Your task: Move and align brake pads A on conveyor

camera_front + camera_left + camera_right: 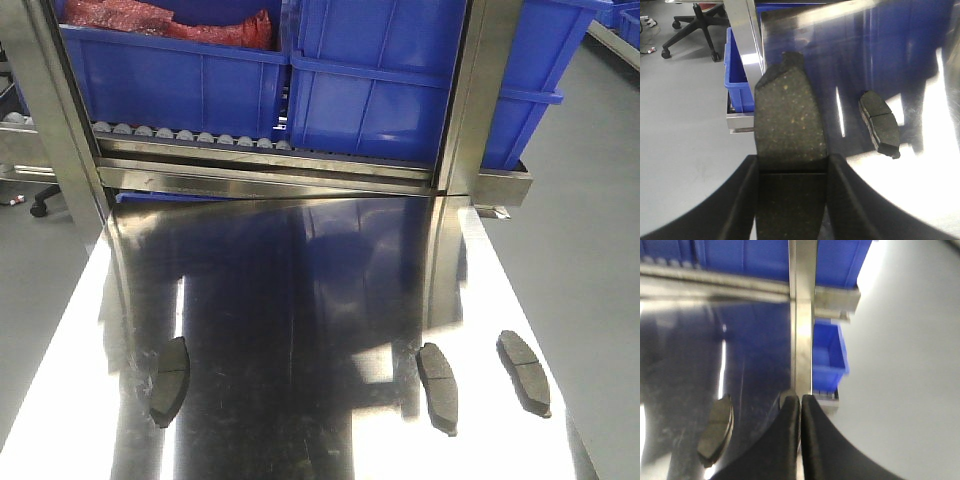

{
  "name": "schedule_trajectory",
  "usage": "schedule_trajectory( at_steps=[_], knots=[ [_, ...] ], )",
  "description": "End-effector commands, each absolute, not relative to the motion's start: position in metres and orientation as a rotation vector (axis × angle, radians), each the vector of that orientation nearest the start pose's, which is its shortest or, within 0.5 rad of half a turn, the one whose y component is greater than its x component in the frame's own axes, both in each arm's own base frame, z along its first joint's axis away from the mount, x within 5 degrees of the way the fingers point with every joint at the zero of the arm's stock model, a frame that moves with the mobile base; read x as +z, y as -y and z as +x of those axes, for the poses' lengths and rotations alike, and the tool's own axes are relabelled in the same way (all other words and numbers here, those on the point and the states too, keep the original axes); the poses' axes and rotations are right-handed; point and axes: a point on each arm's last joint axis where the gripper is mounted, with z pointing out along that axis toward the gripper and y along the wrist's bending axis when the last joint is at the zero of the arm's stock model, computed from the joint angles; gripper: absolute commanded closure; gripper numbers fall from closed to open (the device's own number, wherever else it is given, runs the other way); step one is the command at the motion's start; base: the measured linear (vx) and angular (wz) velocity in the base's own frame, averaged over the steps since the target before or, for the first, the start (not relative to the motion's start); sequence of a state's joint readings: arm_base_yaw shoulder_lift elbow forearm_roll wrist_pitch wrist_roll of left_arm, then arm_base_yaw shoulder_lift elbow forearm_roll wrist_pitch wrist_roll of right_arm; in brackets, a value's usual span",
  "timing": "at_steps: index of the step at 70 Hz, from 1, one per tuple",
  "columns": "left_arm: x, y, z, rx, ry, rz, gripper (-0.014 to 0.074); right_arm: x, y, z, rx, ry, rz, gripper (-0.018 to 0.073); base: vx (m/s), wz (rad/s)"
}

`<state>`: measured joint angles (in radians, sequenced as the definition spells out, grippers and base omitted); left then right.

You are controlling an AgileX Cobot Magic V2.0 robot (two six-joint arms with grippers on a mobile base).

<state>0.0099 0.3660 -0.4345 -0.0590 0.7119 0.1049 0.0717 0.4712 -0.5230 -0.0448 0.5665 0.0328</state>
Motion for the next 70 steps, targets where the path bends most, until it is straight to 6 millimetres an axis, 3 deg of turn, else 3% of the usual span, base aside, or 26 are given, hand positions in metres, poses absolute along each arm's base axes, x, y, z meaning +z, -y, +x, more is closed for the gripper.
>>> schedule_trajectory(
  at_steps=[1, 8, 14, 29, 37, 52, 70],
  knots=[
    [0.287, 0.004, 0.075, -0.012, -2.024, 0.068, 0.0440, 0.321, -0.005, 0.113, 0.003, -1.999, -0.067, 0.0558, 0.00, 0.00],
    [0.287, 0.004, 0.075, -0.012, -2.024, 0.068, 0.0440, 0.318, -0.006, 0.124, 0.001, -2.041, -0.069, 0.0519, 0.00, 0.00],
    [0.287, 0.004, 0.075, -0.012, -2.024, 0.068, 0.0440, 0.314, -0.006, 0.128, 0.000, -2.070, -0.070, 0.0431, 0.00, 0.00],
    [0.287, 0.004, 0.075, -0.012, -2.026, 0.068, 0.0440, 0.314, -0.004, 0.127, -0.046, -2.074, -0.095, -0.0013, 0.00, 0.00],
    [0.287, 0.004, 0.075, -0.012, -2.028, 0.068, 0.0440, 0.314, -0.004, 0.128, -0.038, -2.072, -0.090, -0.0173, 0.00, 0.00],
    [0.287, 0.004, 0.075, -0.012, -2.028, 0.068, 0.0440, 0.311, -0.005, 0.140, -0.028, -2.152, -0.085, -0.0149, 0.00, 0.00],
    [0.287, 0.004, 0.075, -0.012, -2.028, 0.068, 0.0440, 0.300, -0.009, 0.199, -0.049, -2.437, -0.114, -0.0090, 0.00, 0.00]
  ],
)
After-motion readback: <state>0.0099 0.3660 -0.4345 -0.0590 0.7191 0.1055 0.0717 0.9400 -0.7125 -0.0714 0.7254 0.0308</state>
